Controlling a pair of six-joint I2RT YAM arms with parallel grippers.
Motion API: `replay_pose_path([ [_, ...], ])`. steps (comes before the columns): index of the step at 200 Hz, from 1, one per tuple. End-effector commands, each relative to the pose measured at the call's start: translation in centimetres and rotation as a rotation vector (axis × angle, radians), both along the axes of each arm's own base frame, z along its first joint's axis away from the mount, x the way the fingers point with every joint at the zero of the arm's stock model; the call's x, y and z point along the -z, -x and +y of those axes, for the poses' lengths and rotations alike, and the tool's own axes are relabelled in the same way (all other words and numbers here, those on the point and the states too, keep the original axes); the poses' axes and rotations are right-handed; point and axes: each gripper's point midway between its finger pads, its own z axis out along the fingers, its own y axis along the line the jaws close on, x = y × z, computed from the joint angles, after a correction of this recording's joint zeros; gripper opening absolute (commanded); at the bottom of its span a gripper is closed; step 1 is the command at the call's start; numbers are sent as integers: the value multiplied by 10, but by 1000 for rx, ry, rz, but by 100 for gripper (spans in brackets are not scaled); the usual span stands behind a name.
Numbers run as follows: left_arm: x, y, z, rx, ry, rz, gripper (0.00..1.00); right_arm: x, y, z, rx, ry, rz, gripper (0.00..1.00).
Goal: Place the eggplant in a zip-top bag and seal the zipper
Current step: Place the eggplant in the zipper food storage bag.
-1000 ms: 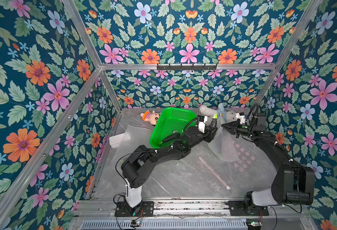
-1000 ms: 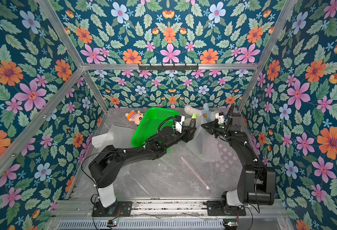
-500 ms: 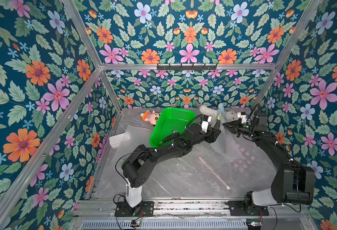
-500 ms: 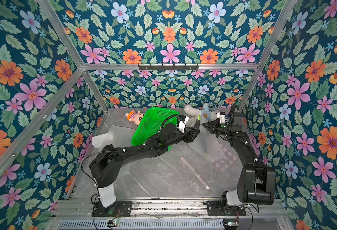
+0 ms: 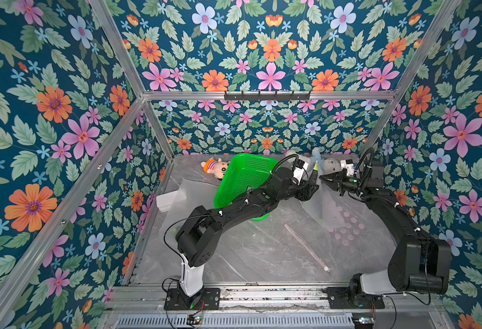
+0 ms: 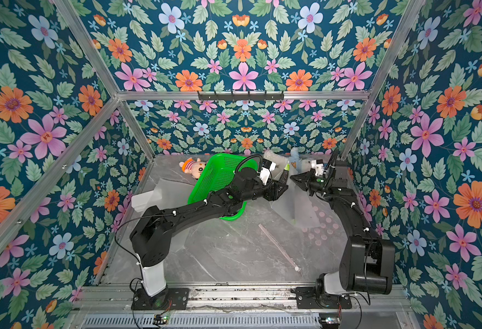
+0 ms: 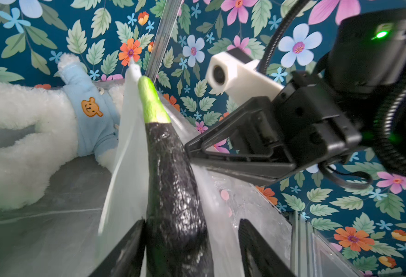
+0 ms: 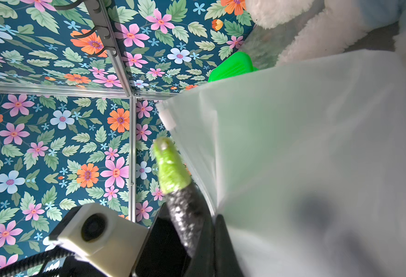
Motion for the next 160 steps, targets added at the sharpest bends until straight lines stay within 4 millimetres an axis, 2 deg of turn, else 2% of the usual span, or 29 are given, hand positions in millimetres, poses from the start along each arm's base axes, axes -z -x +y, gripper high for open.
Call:
replay_pose_path([
  [1, 10, -2, 8, 1, -70, 22, 64, -13, 1, -1, -6, 10, -52, 0],
  [43, 4, -5, 14, 1, -86, 32, 64, -25, 3, -2, -3, 16, -77, 0],
  [90, -5, -3, 18, 18, -75, 42, 64, -26, 4, -3, -2, 23, -81, 0],
  [160, -35, 1, 16, 65, -15, 36, 64, -12, 7, 0, -20, 25, -57, 0],
])
